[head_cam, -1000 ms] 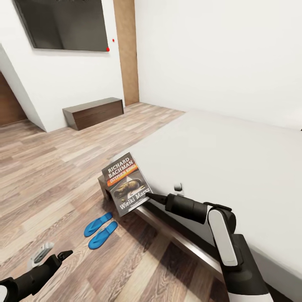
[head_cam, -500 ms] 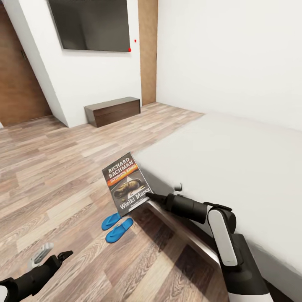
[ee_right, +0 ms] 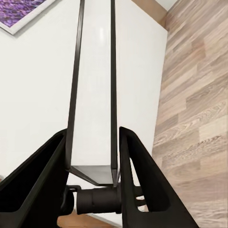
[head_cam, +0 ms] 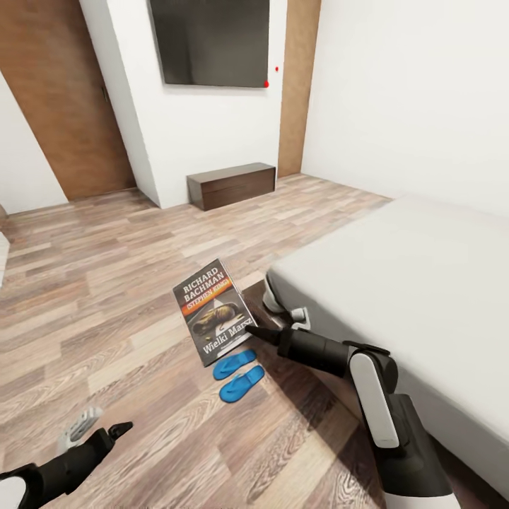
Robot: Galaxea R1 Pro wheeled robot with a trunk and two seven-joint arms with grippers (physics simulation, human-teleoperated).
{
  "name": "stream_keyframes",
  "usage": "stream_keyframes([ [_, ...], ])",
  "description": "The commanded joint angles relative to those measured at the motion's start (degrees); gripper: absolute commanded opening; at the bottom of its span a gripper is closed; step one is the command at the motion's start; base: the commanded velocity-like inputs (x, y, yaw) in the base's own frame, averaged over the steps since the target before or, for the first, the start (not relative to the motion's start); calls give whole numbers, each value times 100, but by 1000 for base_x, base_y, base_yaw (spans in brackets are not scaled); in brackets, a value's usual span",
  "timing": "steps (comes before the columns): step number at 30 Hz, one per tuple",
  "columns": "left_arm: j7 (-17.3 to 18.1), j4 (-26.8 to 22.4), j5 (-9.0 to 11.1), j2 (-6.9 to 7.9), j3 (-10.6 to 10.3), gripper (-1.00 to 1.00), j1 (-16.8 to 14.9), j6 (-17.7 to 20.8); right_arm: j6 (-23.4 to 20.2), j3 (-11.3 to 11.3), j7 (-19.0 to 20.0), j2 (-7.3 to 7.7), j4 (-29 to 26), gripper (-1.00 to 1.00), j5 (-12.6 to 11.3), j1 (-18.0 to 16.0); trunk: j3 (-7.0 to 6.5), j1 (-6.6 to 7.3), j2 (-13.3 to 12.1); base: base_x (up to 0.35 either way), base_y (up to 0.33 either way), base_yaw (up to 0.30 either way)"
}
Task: In the bedroom, move the book from the bed onto either nightstand, and place the two sandals side by side next to the bed.
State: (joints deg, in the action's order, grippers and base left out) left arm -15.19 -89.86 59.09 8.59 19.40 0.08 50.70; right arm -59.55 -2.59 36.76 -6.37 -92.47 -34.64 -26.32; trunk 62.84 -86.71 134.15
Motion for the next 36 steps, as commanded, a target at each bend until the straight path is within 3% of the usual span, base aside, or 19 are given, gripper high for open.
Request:
stream_keyframes([
  [1,-52,11,54,2,-92,100,-12,14,-45,5,37,-4,-2,-100,-43,-5,4,1,2,0,23,288],
  [3,-52,37,53,2,-194,100,-29,13,-45,5,38,-4,-3,-100,-38,-5,4,1,2,0,18,288],
  [13,-38,831,87,-45,-1152,100,-444,-323,-45,11,68,-4,-7,-100,-22,-13,4,1,2,0,7,288],
  [15,-34,966,89,-102,-1317,100,-515,-416,-45,16,70,-2,-7,-100,-23,-28,4,1,2,0,1,288],
  [16,-30,1163,72,-234,-1538,100,-638,-524,-45,27,69,4,-8,-100,-21,-47,4,1,2,0,1,288],
  [17,-30,1225,67,-273,-1596,100,-673,-548,-45,30,69,6,-8,-100,-22,-51,4,1,2,0,1,288],
  [22,-31,1406,59,-370,-1735,100,-758,-608,-45,36,69,10,-8,-100,-23,-60,4,1,2,0,0,288],
  [36,-30,1540,51,-487,-1837,100,-813,-663,-45,32,53,9,-8,-100,-19,-66,4,1,2,0,0,288],
])
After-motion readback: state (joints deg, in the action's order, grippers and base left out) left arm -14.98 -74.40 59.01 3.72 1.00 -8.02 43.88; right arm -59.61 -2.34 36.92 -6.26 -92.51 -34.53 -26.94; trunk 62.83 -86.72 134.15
